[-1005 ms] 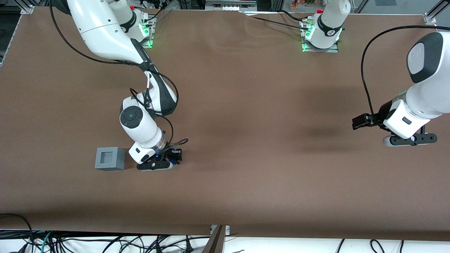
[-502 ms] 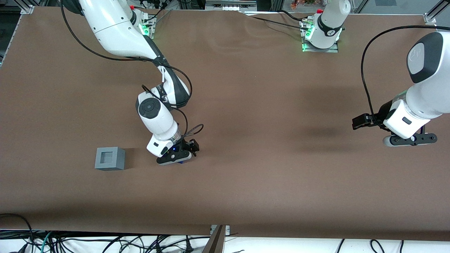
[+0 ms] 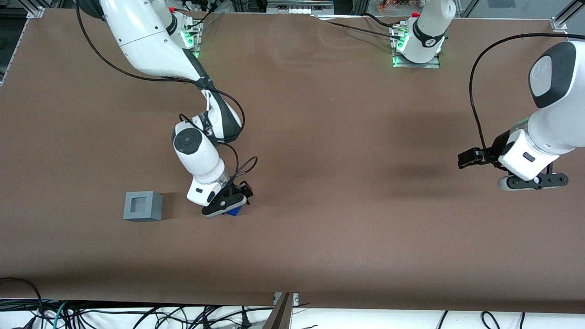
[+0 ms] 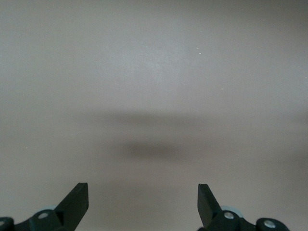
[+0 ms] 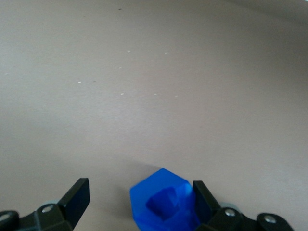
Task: Insert blue part into gray base with right arm
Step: 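Lift the blue part and carry it toward the gray base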
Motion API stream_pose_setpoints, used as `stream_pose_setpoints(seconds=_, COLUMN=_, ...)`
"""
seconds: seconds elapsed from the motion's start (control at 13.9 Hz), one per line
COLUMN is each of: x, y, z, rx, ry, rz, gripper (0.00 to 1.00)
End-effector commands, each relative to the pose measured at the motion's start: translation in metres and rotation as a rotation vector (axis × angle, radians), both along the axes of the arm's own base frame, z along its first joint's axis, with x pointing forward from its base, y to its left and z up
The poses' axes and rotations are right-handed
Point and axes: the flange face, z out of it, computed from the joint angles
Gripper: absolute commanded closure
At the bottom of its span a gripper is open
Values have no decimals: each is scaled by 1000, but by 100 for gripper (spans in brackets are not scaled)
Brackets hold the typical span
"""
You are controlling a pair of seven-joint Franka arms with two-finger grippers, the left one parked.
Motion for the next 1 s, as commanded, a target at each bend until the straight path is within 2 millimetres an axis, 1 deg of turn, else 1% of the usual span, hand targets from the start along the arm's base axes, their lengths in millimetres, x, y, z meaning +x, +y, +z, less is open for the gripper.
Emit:
stream_pose_setpoints(seconds=0.0, x=4, y=-4, z=5, rx=-1, ry=-11, rz=14, gripper=4)
stream_pose_setpoints(seconds=0.14, x=3, y=-4, z=3, rx=-4, ry=-13, rz=28, gripper=4)
stream_pose_setpoints(seconds=0.22, x=2, y=-4, z=3, rx=-6, ry=-12, rz=32, gripper=7)
stream_pose_setpoints(seconds=0.36, x=3, y=-5, z=2, rx=-9, ry=-14, rz=41, gripper=20)
stream_pose_setpoints(seconds=0.43, x=3, y=-5, z=1, rx=-9, ry=-14, rz=41, gripper=29)
stream_pose_setpoints(seconds=0.57, x=3, y=-6, z=-1, rx=-10, ry=-12, rz=39, gripper=42)
stream_pose_setpoints(seconds=0.65, x=3, y=-6, z=-2, rx=-12, ry=-11, rz=40, gripper=43)
stream_pose_setpoints(seconds=0.72, x=3, y=-6, z=-4, rx=-14, ry=-10, rz=43, gripper=52)
stream_pose_setpoints(seconds=0.79, x=4, y=-6, z=-3, rx=-14, ry=-10, rz=43, gripper=61)
stream_pose_setpoints(seconds=0.93, x=10, y=-8, z=5, rx=-7, ry=-17, rz=34, gripper=71)
